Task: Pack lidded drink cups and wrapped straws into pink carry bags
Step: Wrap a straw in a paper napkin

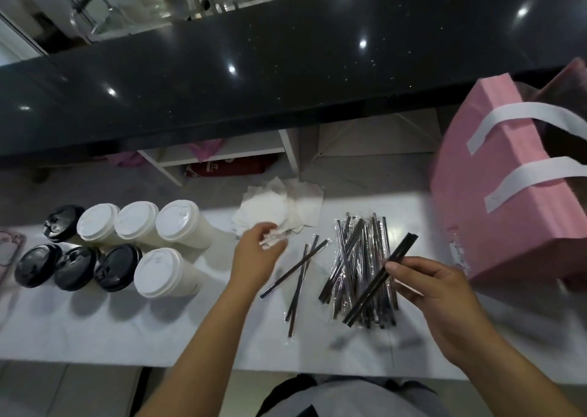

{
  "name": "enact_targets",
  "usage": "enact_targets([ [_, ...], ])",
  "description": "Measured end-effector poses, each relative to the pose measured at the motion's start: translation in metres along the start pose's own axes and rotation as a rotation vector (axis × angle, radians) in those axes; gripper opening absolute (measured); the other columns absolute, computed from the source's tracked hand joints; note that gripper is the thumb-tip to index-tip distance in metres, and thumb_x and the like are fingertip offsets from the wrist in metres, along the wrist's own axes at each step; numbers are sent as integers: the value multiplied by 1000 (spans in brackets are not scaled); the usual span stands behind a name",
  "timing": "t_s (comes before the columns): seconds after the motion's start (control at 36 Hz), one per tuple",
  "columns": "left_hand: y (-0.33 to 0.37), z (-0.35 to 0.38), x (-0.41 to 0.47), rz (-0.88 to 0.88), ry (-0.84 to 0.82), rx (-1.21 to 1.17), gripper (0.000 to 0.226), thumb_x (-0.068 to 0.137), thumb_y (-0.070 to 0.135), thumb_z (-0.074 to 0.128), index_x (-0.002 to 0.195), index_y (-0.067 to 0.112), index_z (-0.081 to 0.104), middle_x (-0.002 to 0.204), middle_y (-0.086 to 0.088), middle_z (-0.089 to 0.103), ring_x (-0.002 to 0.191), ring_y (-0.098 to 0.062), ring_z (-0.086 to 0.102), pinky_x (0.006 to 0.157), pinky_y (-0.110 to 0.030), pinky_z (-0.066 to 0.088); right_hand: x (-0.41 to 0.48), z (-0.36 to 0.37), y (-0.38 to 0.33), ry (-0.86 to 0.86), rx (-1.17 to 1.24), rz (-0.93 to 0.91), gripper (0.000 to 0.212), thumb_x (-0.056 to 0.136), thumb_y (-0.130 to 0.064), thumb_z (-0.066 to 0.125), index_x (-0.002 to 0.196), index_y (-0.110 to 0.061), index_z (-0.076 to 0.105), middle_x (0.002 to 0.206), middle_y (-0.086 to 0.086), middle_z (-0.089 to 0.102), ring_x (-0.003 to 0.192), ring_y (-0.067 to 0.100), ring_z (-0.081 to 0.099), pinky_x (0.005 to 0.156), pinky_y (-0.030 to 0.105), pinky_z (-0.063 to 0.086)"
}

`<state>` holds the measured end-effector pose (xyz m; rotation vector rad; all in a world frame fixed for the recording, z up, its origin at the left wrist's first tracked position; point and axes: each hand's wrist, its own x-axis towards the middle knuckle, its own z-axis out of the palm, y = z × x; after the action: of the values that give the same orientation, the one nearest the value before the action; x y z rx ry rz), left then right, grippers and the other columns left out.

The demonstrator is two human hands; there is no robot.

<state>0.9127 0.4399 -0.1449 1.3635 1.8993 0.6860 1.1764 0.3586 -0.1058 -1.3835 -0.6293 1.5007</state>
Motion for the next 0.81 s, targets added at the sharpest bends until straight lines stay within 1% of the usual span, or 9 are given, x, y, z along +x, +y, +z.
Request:
enact_targets([
  [0.11,-8,10,46,108,55,339,61,79,29,79,133,22,52,135,-7,49,126,-27,44,103,-38,39,-6,5,0,14,39,37,19,59,-23,80,73,-11,79,85,13,73,85,27,61,90,43,47],
  [0.17,-12,19,59,139,78,482,60,78,30,79,130,22,51,135,-6,49,126,-28,43,104,-42,39,-8,7,0,10,7,41,15,62,-20,78,74,-12,79,83,11,75,81,22,65,92,42,48],
  [0.22,-17,24,66,159,119,500,43,81,27,76,119,19,57,128,-5,53,122,-27,44,100,-39,40,-10,10,-2,3,-28,25,22,58,-26,80,75,-12,79,81,9,75,77,16,67,94,41,48],
  [0.36,-26,21,71,183,167,342,5,85,18,69,88,20,65,112,-1,62,117,-23,49,88,-22,33,-8,7,-1,-20,-91,-3,12,70,-17,79,81,-12,80,83,11,75,79,21,63,90,44,48],
  [0.47,-32,11,64,155,136,184,14,88,20,68,78,30,67,113,0,66,115,-20,55,92,-29,41,-7,10,6,-39,-103,-20,73,37,-60,91,85,-7,78,77,13,65,75,24,51,77,42,40],
  [0.53,-34,5,57,137,137,146,9,92,23,67,90,23,76,124,-3,65,122,-20,54,101,-29,39,-6,12,7,-54,-98,-15,82,28,-65,90,84,-6,78,77,15,63,74,23,50,76,41,40],
  [0.58,-33,0,50,123,145,102,15,93,23,67,99,14,77,129,-3,64,124,-20,53,105,-30,38,-5,15,3,-64,-99,-19,76,32,-59,92,84,-5,77,77,15,63,73,23,51,75,39,41],
  [0.69,-18,-11,29,61,184,-62,10,93,23,66,96,19,75,127,5,65,116,-13,57,98,-28,43,-3,22,-8,-111,-84,14,25,62,-20,81,83,-7,79,83,13,74,76,20,62,80,33,48],
  [0.81,4,-21,6,-56,171,-376,8,93,19,66,91,24,73,116,11,69,104,-12,64,87,-23,48,2,28,-16,-164,-114,-27,19,65,-12,77,82,-5,79,94,7,76,83,12,69,85,29,47],
])
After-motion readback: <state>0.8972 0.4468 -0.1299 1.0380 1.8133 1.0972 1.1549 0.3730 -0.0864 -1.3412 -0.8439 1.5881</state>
